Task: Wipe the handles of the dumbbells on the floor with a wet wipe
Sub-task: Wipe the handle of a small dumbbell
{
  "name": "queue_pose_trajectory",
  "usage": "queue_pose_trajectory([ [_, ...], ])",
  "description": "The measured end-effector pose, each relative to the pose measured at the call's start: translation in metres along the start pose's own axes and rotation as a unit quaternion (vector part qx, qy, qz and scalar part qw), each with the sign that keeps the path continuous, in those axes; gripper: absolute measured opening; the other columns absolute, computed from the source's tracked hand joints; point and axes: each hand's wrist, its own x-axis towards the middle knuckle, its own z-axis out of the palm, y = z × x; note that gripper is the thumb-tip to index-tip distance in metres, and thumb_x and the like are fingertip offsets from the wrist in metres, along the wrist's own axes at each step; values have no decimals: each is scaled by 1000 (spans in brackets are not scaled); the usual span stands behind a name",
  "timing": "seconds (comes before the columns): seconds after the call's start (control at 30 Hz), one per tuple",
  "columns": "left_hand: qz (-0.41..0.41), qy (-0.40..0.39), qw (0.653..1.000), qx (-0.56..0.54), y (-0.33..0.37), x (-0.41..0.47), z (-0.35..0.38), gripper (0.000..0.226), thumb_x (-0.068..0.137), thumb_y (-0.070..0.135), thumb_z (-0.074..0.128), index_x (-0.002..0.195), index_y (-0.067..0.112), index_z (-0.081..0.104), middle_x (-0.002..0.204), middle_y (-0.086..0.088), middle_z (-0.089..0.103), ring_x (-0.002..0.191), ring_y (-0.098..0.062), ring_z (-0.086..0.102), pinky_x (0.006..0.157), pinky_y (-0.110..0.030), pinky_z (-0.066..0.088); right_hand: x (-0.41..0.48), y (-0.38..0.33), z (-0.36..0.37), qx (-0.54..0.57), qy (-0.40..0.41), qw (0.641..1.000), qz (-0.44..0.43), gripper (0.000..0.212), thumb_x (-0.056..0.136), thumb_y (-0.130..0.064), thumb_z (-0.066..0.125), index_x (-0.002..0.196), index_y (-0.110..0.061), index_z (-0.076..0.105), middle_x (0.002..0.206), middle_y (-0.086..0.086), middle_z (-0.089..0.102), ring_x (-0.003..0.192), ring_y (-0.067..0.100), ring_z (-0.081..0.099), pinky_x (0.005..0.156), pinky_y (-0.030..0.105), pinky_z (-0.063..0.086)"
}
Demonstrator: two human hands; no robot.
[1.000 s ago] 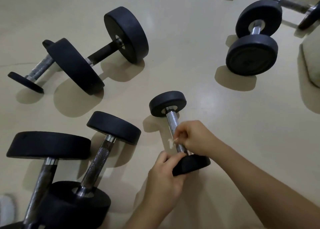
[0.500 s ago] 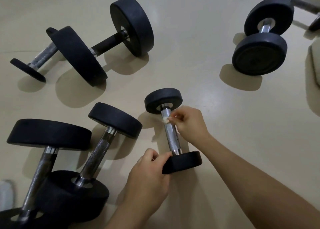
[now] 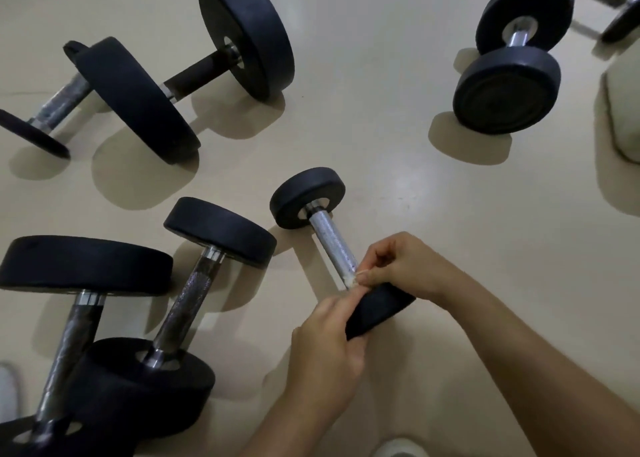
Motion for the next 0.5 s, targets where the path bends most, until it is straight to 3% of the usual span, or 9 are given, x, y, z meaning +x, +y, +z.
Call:
queue_pose_trajectory([
  [0.1, 23, -74, 997, -15, 3, 4, 3, 65, 75, 32, 62, 134, 46, 36, 113, 15, 58, 100, -7, 56, 84, -33, 50, 3, 3, -16, -115, -37, 993, -6, 9, 70, -12, 80, 68, -17, 73, 70, 4, 71, 65, 11, 63, 75, 33, 54],
  [0.17, 50, -103, 993, 17, 4, 13, -5, 58, 77, 47, 60, 132, 46, 39, 114, 17, 57, 102, -4, 56, 85, -33, 50, 6, 5, -16, -124, -5, 992, -24, 15, 70, -11, 80, 65, -22, 71, 65, 0, 70, 63, 12, 64, 72, 31, 54],
  [0.27, 40, -24, 999, -24, 6, 32, -16, 41, 82, 48, 60, 122, 39, 57, 109, 21, 57, 98, -1, 55, 79, -27, 51, 20, 4, -10, -72, 75, 993, -60, 24, 73, -12, 79, 63, -31, 67, 63, -5, 68, 63, 12, 64, 71, 29, 54],
  [0.43, -25, 40, 998, -39, 3, 57, -4, 29, 88, 26, 66, 116, 24, 63, 104, 16, 52, 88, 3, 55, 73, -12, 49, 64, -12, 9, 54, 171, 980, -82, 15, 74, -5, 74, 69, -17, 68, 67, 2, 69, 65, 18, 65, 68, 32, 56],
  [0.5, -66, 81, 993, -54, -2, 64, -6, 25, 85, 24, 68, 109, 26, 62, 99, 14, 54, 77, 1, 58, 67, -14, 50, 73, -16, 19, 60, 190, 977, -77, 15, 74, -5, 72, 68, -18, 68, 67, 1, 69, 66, 16, 66, 70, 34, 56],
])
